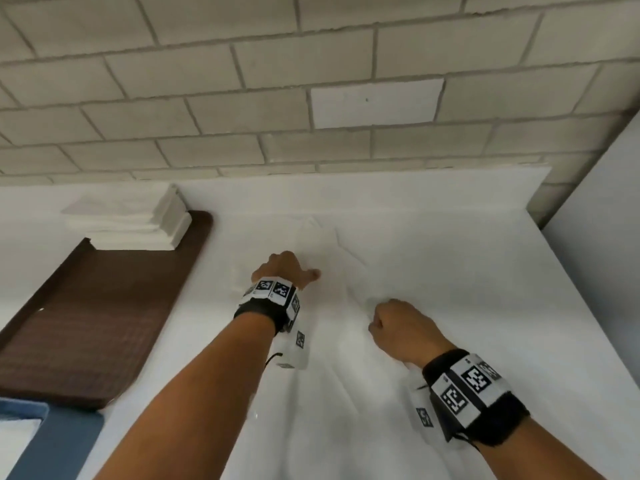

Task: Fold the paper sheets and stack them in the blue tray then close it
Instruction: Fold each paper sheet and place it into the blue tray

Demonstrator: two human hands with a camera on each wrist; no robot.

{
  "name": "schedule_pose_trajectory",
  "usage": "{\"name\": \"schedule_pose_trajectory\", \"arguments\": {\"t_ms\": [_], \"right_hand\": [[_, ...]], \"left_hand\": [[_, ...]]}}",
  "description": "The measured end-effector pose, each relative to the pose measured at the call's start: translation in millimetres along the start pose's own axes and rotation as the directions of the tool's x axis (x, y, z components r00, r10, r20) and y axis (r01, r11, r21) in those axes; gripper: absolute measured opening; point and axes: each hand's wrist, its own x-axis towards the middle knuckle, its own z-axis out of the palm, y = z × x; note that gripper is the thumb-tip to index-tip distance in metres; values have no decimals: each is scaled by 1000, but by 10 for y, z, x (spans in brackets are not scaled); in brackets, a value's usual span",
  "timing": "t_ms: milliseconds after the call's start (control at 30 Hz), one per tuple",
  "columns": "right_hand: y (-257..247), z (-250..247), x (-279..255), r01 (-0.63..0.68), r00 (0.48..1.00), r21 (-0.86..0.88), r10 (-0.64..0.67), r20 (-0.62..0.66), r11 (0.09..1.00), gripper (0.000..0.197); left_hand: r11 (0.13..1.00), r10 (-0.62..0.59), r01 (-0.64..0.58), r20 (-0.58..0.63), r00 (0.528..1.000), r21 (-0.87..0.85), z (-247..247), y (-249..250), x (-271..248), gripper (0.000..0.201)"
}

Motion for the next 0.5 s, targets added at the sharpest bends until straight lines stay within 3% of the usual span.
{"name": "schedule_pose_trajectory", "arguments": {"t_ms": [67,167,300,367,433,500], "right_hand": [[-97,46,-25,28,998,8,-28,-61,1000,41],[-313,148,-31,95,989,-118,-107,-106,988,51],[-320,174,6,114,991,-62,-110,72,992,54],[-263,118,-42,106,987,-116,-90,137,988,43],[-199,16,-111,126,978,-166,-95,185,978,23],[-135,-139,-170,191,949,11,-187,253,982,19]], "left_hand": [[988,-25,29,23,999,-153,15,-53,84,66],[956,-30,45,55,998,-289,37,-131,89,52],[908,0,21,49,999,-419,-38,-271,-65,33],[870,5,8,24,1000,-494,-87,-377,-167,31],[804,1,11,21,1000,-594,-135,-503,-299,44],[733,31,-10,19,999,-680,-166,-629,-458,51]]}}
